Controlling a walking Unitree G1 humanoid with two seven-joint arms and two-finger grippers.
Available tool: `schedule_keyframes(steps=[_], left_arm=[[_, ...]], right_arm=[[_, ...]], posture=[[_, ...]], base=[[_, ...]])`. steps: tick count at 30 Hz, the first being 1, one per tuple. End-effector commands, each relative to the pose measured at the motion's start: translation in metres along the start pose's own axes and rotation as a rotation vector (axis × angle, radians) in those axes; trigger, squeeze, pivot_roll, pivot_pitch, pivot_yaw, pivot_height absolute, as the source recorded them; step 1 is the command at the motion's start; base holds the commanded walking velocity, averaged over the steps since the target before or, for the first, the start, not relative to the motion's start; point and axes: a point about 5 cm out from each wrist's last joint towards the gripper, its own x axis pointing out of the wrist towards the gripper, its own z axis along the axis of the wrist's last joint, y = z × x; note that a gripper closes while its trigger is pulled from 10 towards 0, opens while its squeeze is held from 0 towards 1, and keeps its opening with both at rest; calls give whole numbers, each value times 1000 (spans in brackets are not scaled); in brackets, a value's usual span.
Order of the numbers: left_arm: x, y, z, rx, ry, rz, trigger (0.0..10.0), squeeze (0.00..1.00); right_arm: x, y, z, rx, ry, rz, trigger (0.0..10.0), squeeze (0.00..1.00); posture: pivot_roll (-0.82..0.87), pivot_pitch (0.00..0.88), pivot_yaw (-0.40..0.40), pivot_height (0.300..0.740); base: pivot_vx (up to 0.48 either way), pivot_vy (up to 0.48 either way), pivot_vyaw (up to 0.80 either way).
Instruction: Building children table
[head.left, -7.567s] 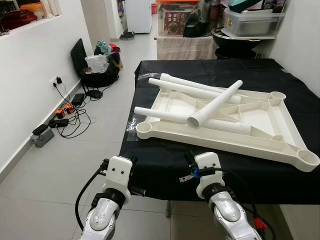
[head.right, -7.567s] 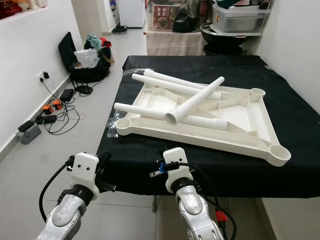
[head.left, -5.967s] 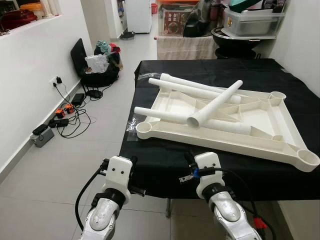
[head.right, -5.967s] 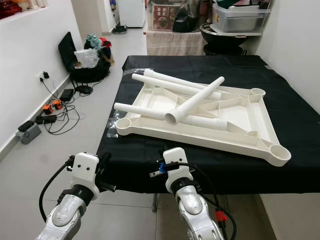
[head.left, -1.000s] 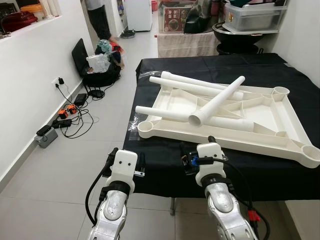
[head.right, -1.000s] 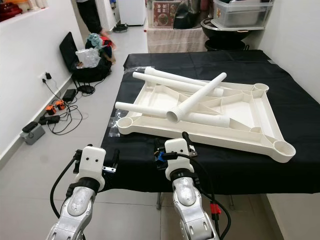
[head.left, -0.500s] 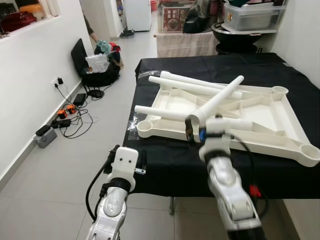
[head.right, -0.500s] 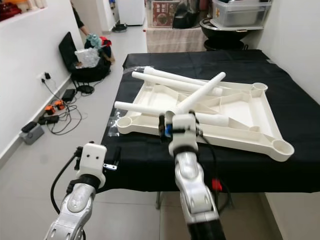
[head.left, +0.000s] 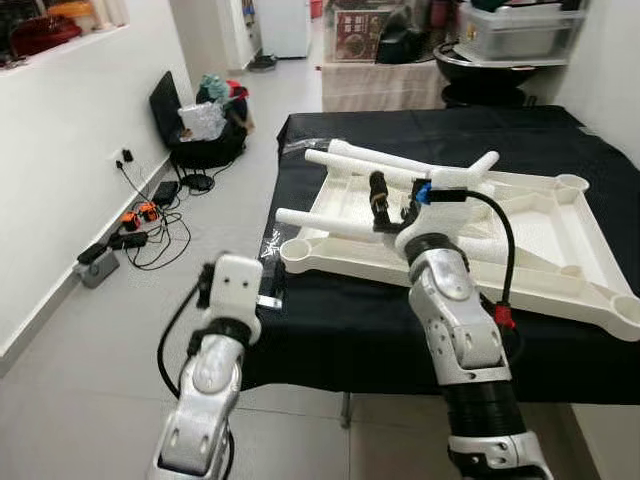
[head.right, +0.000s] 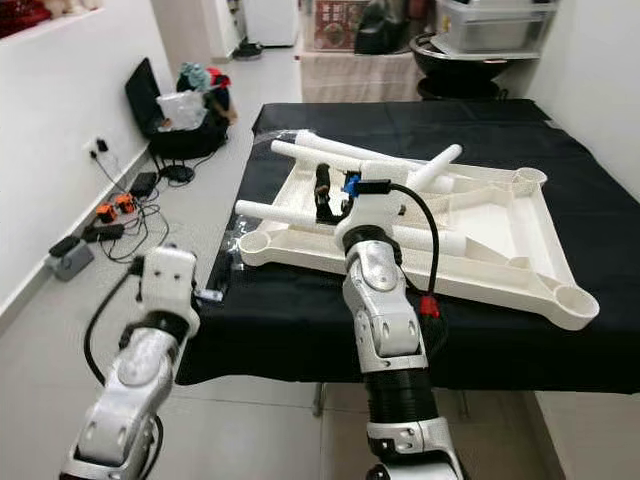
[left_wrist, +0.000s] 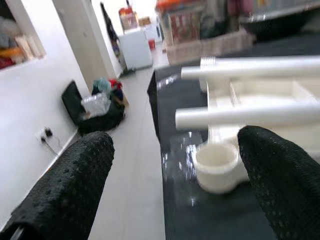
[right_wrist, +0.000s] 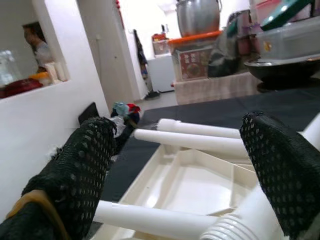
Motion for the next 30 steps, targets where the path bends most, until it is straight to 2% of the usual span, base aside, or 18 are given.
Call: schedule_keyframes(steps=[1, 5, 16, 27, 30], left_arm=[[6, 1, 15, -14, -46, 8, 10000, 0], [16, 8, 31, -38, -98, 44, 10000, 0], [22, 21, 40, -10, -128, 56, 10000, 0], [22, 16, 44, -14, -126, 44, 10000, 0], [23, 15, 43, -35, -107, 41, 10000, 0]], right_arm=[[-5, -3, -3, -16, -1, -12, 10000, 0], [-4, -2, 2, -28, -24, -11, 10000, 0], [3, 0, 13, -19, -53, -20, 10000, 0], [7, -8, 20, -15, -77, -50, 10000, 0], [8, -12, 22, -17, -80, -68, 10000, 0]], posture=[[43, 0, -6, 740], [39, 0, -1, 740], [46, 0, -2, 740], [47, 0, 0, 740], [49, 0, -2, 740]], base=[[0, 0, -800], [61, 0, 0], [313, 0, 0], [372, 0, 0], [0, 0, -604]])
